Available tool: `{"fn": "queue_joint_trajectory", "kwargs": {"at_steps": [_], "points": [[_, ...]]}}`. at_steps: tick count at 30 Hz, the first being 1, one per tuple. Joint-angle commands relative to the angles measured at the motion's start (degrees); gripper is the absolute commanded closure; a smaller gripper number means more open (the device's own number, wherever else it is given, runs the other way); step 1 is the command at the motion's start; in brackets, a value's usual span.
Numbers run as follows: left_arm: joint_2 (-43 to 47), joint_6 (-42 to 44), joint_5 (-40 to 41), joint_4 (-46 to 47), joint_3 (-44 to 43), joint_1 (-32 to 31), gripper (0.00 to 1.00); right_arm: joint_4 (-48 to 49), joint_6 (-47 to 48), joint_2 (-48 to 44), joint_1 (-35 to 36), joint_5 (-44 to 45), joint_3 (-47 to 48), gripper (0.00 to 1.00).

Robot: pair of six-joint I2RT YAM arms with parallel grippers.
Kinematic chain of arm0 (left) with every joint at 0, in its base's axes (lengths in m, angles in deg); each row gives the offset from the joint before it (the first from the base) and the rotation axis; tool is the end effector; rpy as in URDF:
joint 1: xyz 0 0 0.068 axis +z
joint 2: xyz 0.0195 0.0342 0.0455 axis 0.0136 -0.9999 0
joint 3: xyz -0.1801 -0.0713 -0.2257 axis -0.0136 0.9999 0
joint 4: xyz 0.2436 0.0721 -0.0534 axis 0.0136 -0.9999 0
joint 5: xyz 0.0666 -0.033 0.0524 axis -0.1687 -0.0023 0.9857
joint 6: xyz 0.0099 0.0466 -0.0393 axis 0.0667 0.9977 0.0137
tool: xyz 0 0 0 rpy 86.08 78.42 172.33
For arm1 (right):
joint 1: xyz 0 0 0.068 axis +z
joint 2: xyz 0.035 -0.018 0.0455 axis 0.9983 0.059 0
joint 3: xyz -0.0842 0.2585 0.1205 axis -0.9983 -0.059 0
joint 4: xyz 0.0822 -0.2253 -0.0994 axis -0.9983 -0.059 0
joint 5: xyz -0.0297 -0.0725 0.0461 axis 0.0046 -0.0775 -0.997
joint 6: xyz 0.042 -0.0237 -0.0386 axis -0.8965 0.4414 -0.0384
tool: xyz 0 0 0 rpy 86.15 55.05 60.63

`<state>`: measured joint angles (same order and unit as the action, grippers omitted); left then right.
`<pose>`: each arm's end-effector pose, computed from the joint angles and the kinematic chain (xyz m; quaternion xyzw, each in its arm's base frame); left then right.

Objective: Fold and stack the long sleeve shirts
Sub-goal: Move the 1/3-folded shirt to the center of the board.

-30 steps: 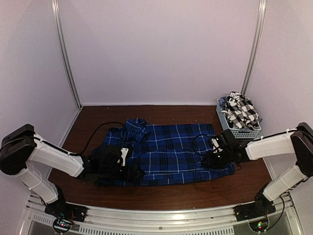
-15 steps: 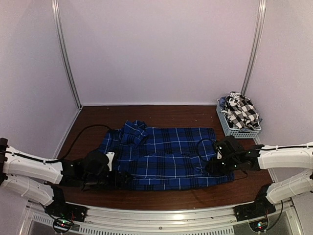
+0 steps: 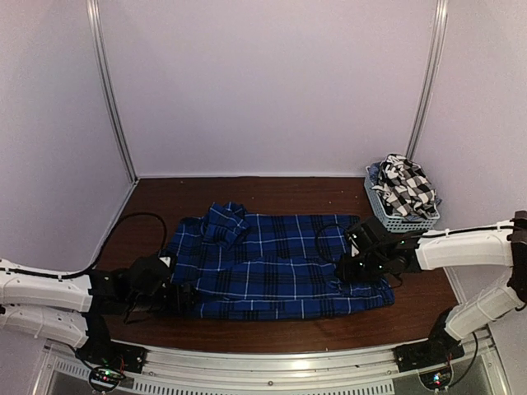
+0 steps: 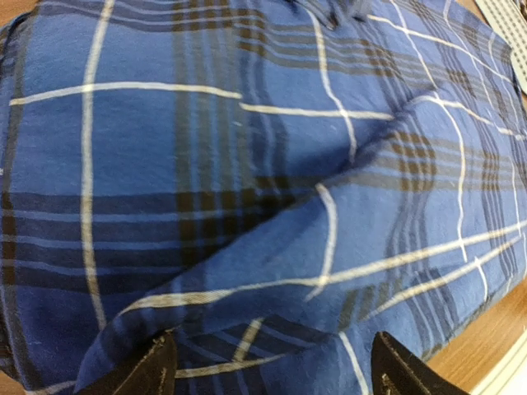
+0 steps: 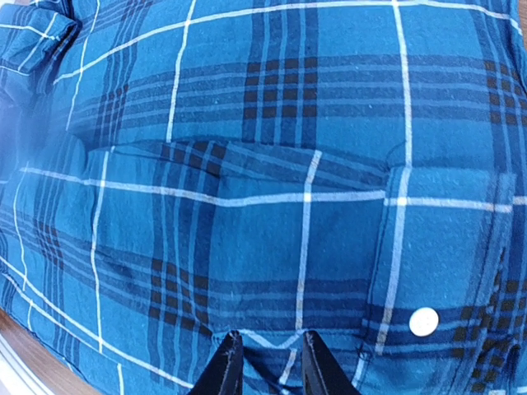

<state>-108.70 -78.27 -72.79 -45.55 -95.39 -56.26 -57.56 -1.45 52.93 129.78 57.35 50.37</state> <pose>0.1036 -0.1328 0.1587 -0.0507 0.9309 -0.2316 0.2778 0.1812 0.1732 0.1869 -0.0323 0.9546 0.2148 0.2038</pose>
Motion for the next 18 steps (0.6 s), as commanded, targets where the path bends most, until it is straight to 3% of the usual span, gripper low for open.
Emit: {"fn": "queue_joint_trajectory", "kwargs": {"at_steps": [1,11,18], "points": [[-1.03,1.12,-2.02,0.90,1.48,3.46,0.20,2.16,2.18,2.18,0.35,0.15,2.28,0.74],[-5.50,0.32,-6.01,4.28,5.91,4.04,0.25,4.72,2.61,7.17,-0.87,-0.57,-1.31,0.74],[-6.46,3.46,-6.32,2.72,4.05,3.98,0.26,4.47,1.27,7.07,-0.97,-1.17,-4.96,0.74]]}}
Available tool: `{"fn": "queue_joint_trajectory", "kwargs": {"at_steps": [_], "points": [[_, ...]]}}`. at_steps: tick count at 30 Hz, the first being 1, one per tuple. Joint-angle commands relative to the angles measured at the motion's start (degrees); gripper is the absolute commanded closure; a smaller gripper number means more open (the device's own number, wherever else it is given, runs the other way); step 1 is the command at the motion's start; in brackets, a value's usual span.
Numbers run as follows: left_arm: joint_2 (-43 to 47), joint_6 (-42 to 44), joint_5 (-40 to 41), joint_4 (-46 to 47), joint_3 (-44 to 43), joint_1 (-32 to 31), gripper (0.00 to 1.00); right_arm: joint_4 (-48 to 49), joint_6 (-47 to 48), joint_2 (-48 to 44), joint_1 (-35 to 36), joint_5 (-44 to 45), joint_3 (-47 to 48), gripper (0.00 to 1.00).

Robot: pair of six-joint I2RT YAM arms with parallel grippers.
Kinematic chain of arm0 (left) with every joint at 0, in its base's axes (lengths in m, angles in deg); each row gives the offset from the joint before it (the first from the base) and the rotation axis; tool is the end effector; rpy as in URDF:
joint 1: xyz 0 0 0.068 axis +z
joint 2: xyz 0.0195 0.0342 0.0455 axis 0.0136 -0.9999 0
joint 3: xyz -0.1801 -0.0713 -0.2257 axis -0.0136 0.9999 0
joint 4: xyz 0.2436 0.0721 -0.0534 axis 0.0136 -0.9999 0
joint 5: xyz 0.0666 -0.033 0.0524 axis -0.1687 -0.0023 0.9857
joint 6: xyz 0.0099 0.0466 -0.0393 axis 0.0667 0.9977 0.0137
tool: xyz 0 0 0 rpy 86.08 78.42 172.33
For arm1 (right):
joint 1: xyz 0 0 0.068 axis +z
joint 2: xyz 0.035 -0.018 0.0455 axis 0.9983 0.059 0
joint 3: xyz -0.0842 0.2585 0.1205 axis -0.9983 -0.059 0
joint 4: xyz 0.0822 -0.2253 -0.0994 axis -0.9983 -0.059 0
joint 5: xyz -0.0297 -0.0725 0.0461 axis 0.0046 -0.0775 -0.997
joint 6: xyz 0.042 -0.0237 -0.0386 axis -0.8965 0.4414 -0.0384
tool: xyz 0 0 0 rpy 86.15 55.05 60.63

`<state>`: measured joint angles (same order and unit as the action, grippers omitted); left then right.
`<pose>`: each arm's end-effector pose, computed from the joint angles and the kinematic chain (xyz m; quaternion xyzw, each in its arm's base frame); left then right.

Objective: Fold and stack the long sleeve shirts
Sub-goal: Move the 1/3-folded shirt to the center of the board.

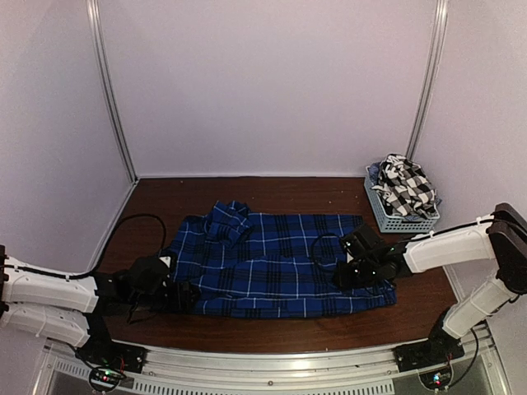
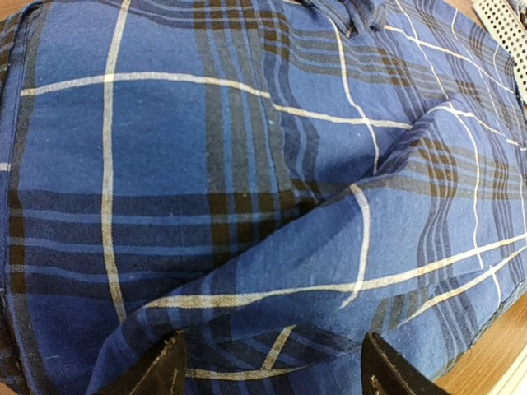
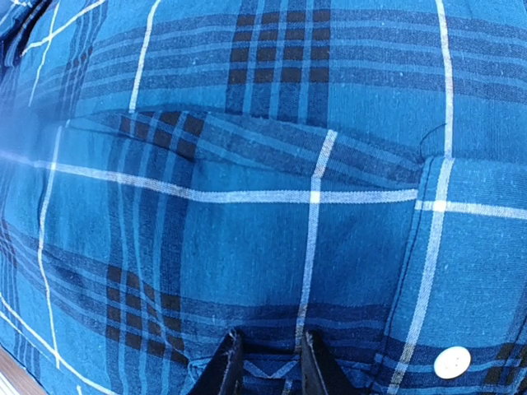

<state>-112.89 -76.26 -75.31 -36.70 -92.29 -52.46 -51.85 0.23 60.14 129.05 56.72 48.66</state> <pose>0.1139 -0.1311 0.1435 -0.0587 0.9274 -0.2405 0.2804 0.1909 0.1784 0.1553 -0.0412 0.9620 0.1972 0.1843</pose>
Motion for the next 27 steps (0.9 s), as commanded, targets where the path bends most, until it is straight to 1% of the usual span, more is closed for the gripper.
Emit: {"fn": "queue_joint_trajectory", "kwargs": {"at_steps": [1,5,11,16,19,22,24,27], "points": [[-2.19,1.61,-4.06,-6.43,0.76,0.18,0.26,-1.38,-0.85,-0.92,-0.20,-0.41,-4.14,0.74],[-0.80,0.75,-5.10,-9.35,0.66,0.05,0.26,-1.99,-2.49,-3.99,-0.10,-0.91,-7.09,0.74],[5.30,-2.80,-3.32,-15.76,1.84,-2.16,0.28,-2.51,-4.35,-7.67,0.66,-1.66,-9.87,0.74],[12.28,-3.53,-2.02,-18.53,-0.30,-3.10,0.28,-5.62,-3.12,-9.78,0.84,-0.68,-6.54,0.73],[14.82,-1.89,-0.07,-18.28,-2.87,-3.05,0.24,-7.77,-1.23,-9.98,0.84,0.66,-2.73,0.70],[13.43,1.51,0.38,-16.35,-6.37,-2.58,0.17,-9.53,0.74,-9.58,0.84,1.73,1.60,0.66],[10.33,4.25,-0.54,-15.68,-9.42,-0.95,0.13,-10.13,1.85,-9.08,0.84,2.48,3.83,0.60],[5.09,8.52,-2.59,-15.42,-14.33,2.61,0.12,-10.78,3.42,-8.20,0.78,3.03,6.96,0.55]]}}
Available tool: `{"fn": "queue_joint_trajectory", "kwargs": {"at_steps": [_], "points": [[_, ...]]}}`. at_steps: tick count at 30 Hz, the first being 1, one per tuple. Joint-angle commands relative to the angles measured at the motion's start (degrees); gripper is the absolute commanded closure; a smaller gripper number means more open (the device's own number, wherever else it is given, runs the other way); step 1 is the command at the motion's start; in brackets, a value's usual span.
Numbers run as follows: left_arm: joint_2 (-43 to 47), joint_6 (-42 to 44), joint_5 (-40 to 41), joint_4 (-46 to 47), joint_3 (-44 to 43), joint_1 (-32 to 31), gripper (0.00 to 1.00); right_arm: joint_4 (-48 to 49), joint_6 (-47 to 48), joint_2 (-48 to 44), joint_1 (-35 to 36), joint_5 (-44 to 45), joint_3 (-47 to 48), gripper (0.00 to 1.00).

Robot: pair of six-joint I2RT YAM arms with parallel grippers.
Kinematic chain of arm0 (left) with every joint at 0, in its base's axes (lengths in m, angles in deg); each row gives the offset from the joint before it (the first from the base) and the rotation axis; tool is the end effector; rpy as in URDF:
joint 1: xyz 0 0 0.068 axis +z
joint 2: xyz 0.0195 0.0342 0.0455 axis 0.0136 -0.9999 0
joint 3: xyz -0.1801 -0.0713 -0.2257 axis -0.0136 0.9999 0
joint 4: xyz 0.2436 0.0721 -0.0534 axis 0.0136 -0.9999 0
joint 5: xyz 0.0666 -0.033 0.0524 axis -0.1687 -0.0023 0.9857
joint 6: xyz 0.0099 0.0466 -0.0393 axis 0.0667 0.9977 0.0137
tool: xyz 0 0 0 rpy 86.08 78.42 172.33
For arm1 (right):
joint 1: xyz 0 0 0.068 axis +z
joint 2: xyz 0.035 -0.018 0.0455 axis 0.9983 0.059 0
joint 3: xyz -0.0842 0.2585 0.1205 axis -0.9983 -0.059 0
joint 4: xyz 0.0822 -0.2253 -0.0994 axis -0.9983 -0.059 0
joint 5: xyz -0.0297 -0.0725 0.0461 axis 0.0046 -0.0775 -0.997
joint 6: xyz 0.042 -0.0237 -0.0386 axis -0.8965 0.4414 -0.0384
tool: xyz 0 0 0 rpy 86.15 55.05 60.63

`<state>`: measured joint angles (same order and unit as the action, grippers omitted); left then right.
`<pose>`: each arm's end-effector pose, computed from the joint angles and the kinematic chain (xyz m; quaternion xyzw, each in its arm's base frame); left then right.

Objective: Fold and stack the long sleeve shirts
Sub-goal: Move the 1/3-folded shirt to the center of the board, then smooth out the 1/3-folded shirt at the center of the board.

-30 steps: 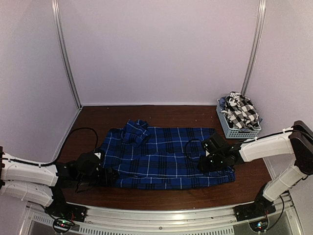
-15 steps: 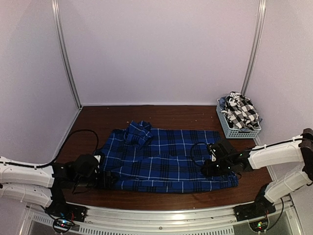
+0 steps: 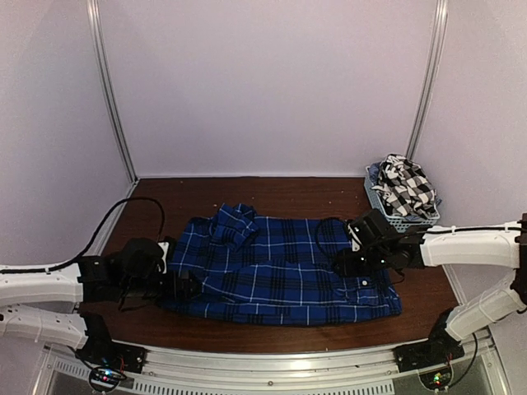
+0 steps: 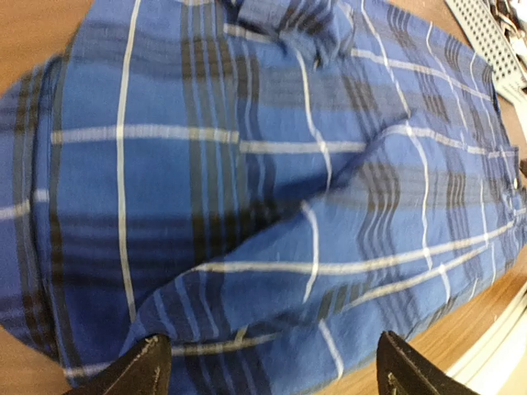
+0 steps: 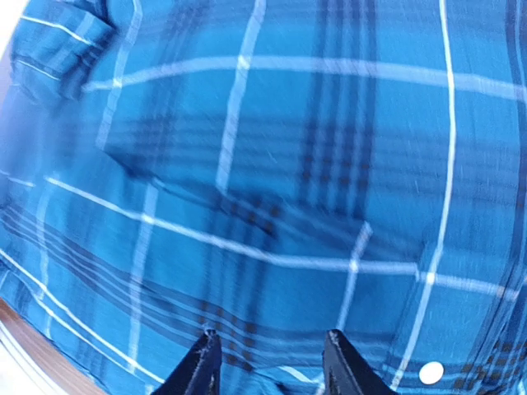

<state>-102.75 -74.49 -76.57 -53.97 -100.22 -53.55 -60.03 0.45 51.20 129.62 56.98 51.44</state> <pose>0.1049 -0.1263 0.1882 -0.0320 0.9269 -0.2506 0.2776 0.1794 0.1710 0.1964 -0.0478 0.9530 0.2152 0.2077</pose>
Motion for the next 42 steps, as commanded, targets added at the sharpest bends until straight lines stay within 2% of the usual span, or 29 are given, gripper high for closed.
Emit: {"fn": "queue_joint_trajectory", "kwargs": {"at_steps": [1,7,12,17,22,27,32,37,42], "points": [[-6.43,8.32,-2.00,2.37,-7.76,4.65,0.12,-2.66,3.64,0.98,0.18,2.89,5.00,0.54],[-15.85,15.81,-6.53,3.94,-16.49,11.38,0.13,-2.52,5.70,2.37,0.22,3.09,8.51,0.48],[-20.52,17.35,-8.53,2.43,-21.13,11.90,0.16,-2.53,6.40,4.25,0.09,3.09,9.90,0.48],[-19.18,15.62,-11.93,6.96,-16.46,11.90,0.17,-1.15,6.65,5.59,0.12,3.05,9.30,0.48],[-21.56,15.68,-16.33,11.18,-16.36,11.90,0.20,-0.33,7.29,7.77,0.04,2.05,9.79,0.48],[-22.56,13.41,-22.62,20.51,-11.27,11.49,0.28,1.18,6.57,8.02,0.05,1.26,8.36,0.48],[-24.99,11.05,-27.64,30.37,-7.93,9.45,0.30,4.42,5.04,7.25,0.01,-2.09,3.99,0.48],[-30.90,10.16,-27.98,34.60,-9.31,6.55,0.32,7.60,3.54,7.12,0.06,-4.52,-0.13,0.48],[-34.49,6.42,-23.26,33.59,-8.11,5.93,0.35,8.11,3.08,6.47,0.01,-4.09,-3.09,0.48]]}}
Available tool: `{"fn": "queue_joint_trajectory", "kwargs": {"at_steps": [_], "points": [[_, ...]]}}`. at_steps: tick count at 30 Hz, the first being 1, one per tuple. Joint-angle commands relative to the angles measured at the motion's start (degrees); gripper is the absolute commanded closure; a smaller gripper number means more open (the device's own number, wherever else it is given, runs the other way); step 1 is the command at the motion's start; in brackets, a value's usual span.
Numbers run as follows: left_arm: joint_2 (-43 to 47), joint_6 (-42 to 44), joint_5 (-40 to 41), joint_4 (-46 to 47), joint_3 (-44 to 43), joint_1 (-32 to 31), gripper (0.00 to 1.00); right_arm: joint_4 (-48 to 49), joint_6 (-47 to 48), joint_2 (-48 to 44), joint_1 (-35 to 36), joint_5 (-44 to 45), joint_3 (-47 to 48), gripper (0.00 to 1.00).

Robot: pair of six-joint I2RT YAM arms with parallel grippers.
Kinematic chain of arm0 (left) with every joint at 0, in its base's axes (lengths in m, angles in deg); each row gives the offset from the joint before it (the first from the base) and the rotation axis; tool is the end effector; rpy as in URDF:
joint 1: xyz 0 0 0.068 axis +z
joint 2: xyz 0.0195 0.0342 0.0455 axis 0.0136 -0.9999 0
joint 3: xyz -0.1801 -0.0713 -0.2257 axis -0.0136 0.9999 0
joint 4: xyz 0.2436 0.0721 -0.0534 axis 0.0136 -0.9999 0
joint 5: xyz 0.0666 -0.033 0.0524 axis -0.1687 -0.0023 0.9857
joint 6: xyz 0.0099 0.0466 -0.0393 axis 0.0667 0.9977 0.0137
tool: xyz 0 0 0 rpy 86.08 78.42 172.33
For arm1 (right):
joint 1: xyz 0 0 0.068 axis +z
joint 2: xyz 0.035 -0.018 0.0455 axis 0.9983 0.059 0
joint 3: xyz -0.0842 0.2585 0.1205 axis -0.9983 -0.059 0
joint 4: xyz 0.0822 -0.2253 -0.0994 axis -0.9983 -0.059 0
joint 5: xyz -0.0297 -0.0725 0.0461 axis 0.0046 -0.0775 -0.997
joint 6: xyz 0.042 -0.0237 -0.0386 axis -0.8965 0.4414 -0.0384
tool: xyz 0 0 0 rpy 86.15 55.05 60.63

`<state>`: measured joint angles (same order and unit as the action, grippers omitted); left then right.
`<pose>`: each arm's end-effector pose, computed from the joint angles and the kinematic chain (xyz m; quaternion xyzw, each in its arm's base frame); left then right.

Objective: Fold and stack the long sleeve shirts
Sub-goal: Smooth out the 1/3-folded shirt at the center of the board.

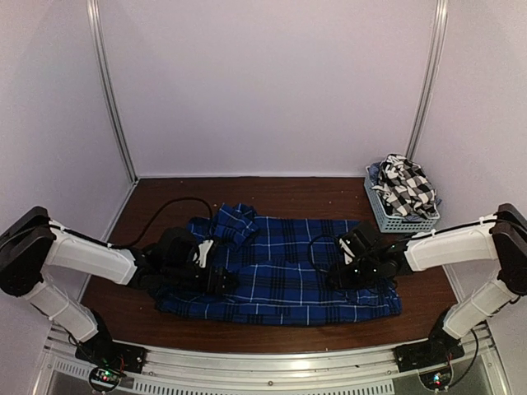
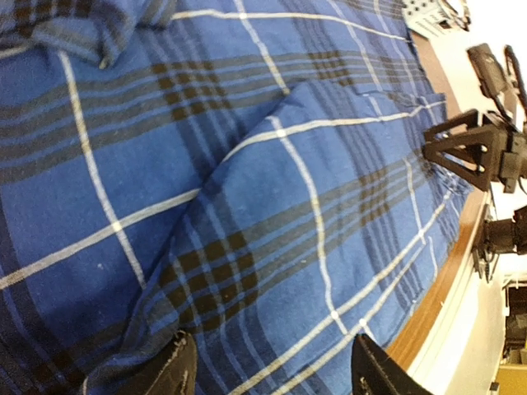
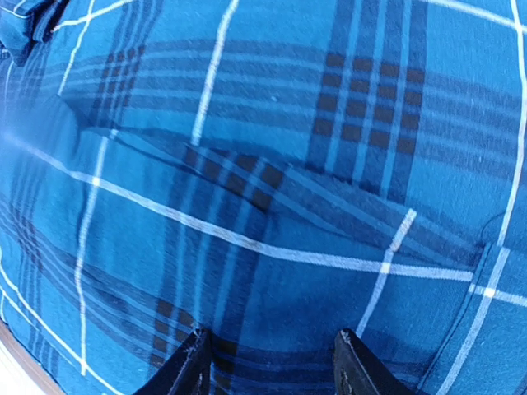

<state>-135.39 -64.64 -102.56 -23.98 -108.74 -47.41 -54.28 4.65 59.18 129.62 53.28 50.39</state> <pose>0.1785 -0.2091 0.1662 0.0875 0.8973 -0.3868 0.1939 0.1886 0.1837 0.1651 -0.0911 0.9567 0.2146 0.1742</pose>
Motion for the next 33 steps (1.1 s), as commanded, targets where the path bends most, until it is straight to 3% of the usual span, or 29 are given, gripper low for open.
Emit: {"fn": "queue_joint_trajectory", "kwargs": {"at_steps": [1,14,21,27,33], "points": [[-1.80,-3.96,3.40,3.64,1.17,-0.21,0.35,2.32,-1.14,-1.64,0.01,-0.30,-2.51,0.48],[10.20,-8.95,8.18,2.01,15.53,-0.65,0.34,0.68,-0.59,-2.65,-0.88,2.07,-6.52,0.48],[24.35,-9.77,12.37,-8.73,19.03,-0.58,0.33,-1.22,0.40,-3.46,-1.79,2.92,-6.11,0.48],[33.20,-6.70,15.55,-18.48,15.30,-0.39,0.28,-2.67,1.05,-4.39,-2.06,2.88,-4.30,0.48],[29.60,-1.07,14.13,-19.39,6.71,2.05,0.17,-3.88,1.49,-5.33,-2.05,2.79,-2.05,0.48]]}}
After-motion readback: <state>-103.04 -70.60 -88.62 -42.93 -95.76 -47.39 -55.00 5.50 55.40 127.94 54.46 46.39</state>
